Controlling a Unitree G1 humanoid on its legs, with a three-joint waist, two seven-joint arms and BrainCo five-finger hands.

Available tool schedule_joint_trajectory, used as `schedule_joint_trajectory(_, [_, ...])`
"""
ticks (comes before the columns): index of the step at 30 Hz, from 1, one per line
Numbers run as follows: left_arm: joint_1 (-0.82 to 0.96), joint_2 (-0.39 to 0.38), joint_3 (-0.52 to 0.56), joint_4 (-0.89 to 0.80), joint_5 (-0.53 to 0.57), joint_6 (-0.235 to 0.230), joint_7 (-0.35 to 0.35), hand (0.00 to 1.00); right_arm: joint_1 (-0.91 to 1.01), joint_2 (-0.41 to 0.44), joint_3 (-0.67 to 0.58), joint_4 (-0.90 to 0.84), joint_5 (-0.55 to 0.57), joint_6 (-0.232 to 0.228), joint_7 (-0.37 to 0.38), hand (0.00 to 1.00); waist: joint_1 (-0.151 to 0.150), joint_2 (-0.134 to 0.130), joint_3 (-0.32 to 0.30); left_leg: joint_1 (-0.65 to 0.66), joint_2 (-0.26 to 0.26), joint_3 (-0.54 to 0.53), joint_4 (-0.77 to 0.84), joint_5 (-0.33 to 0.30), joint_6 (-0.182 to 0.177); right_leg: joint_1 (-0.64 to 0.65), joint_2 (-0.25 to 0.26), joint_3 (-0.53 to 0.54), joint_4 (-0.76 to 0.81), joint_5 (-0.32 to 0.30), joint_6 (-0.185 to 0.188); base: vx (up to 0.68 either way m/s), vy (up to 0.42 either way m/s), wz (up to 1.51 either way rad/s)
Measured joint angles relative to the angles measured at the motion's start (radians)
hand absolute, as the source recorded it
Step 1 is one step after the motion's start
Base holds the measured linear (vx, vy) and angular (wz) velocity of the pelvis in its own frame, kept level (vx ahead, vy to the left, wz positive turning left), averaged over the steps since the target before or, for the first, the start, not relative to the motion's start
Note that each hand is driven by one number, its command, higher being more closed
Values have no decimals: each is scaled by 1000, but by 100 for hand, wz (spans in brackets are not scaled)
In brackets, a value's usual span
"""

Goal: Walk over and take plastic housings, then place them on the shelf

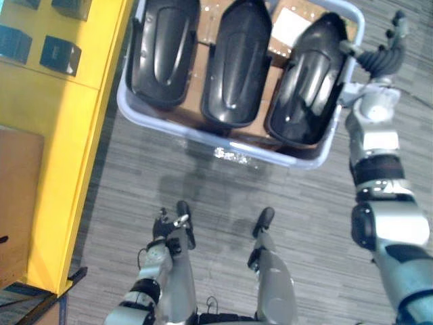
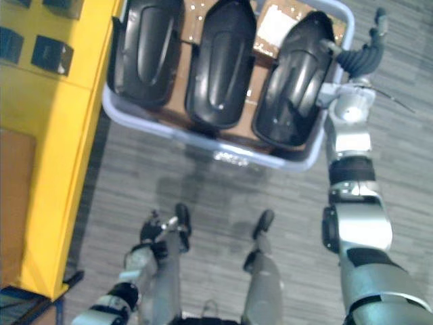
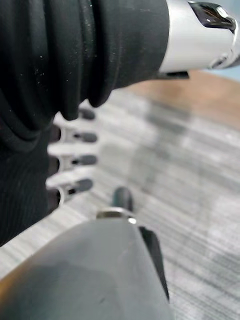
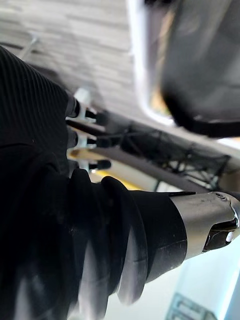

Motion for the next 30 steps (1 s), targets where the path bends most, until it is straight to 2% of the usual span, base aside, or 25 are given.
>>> schedule_joint_trajectory(5, [-13,6,2,-1,-4,-2,1,0,34,68,-1,-10,-89,39,-8,0,0,-11,6,-18,0,-1,5,0,0,-15,0,1,0,0,1,-45,-1,0])
schedule_joint_trajectory(15, [-15,8,6,-1,-4,0,32,0,214,225,-52,-243,-270,118,-85,0,-14,-21,11,-14,0,8,-5,0,0,-24,-1,14,-1,1,0,-8,-2,-1])
schedule_joint_trajectory(18, [-15,7,6,-1,-3,1,38,0,270,265,-86,-326,-325,125,-120,0,-17,-24,12,-7,0,16,-9,0,0,-24,-2,25,-2,1,0,-30,-6,-5])
schedule_joint_trajectory(21, [-14,5,5,1,-2,2,43,0,295,269,-93,-356,-372,146,-142,0,-17,-25,12,4,-1,25,-19,4,0,-24,-2,29,-2,0,0,-36,-10,-7])
schedule_joint_trajectory(27, [-12,-5,-2,0,10,1,52,0,303,266,-136,-382,-437,151,-201,0,-31,-25,12,5,-5,19,-44,21,-3,-26,-1,28,-4,0,0,-38,-16,4])
schedule_joint_trajectory(30, [-11,-8,-4,0,18,0,51,0,302,217,-135,-424,-439,141,-206,0,-33,-25,12,4,-6,19,-45,22,-2,-26,-2,28,-4,0,0,-35,-2,1])
